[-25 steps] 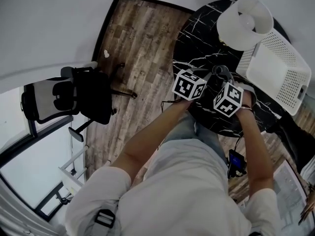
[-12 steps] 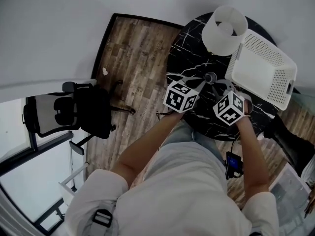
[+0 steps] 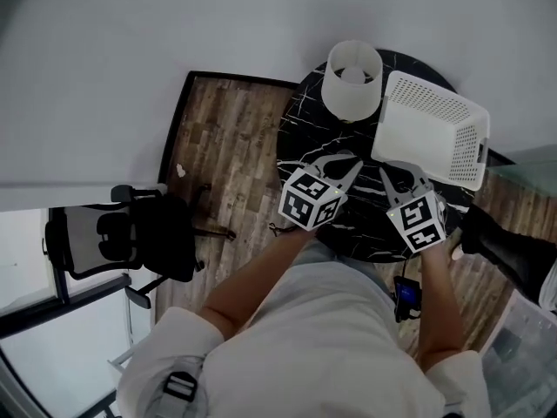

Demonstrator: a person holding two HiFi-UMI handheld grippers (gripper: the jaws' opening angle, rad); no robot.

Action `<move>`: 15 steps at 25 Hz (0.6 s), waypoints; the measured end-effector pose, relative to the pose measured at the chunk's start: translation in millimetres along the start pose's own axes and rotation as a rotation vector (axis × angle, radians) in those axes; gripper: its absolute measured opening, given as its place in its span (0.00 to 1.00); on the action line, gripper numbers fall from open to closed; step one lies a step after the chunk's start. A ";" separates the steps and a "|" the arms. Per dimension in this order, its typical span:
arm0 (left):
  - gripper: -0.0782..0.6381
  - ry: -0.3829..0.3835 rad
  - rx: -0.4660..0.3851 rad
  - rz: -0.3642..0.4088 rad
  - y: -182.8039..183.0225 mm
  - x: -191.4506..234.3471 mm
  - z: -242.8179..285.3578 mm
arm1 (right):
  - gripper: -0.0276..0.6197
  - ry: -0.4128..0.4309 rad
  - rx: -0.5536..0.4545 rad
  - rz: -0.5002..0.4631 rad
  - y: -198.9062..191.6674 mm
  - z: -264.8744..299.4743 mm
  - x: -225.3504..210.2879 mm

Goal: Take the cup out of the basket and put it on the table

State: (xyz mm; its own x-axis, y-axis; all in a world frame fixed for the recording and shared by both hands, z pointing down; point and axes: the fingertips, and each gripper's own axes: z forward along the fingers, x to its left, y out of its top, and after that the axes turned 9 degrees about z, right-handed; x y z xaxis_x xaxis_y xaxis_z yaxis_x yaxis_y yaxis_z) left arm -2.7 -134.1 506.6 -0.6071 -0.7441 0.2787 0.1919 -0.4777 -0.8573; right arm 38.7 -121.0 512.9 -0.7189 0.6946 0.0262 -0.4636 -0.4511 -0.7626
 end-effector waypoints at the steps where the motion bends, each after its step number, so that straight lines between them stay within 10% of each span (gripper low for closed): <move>1: 0.12 -0.008 -0.016 0.008 7.8 -6.4 0.8 | 0.05 -0.012 -0.029 0.023 5.3 -9.6 -3.9; 15: 0.12 -0.055 -0.253 0.174 121.0 -102.6 -23.6 | 0.05 -0.146 -0.388 0.234 65.8 -145.8 -26.6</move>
State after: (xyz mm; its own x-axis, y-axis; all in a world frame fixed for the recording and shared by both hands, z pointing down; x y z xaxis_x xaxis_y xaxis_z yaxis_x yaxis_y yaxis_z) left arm 64.6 -104.5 364.0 -0.5380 -0.8320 0.1353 0.0871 -0.2145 -0.9728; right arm 102.8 -87.5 367.8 -0.8593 0.5004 -0.1057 -0.0725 -0.3239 -0.9433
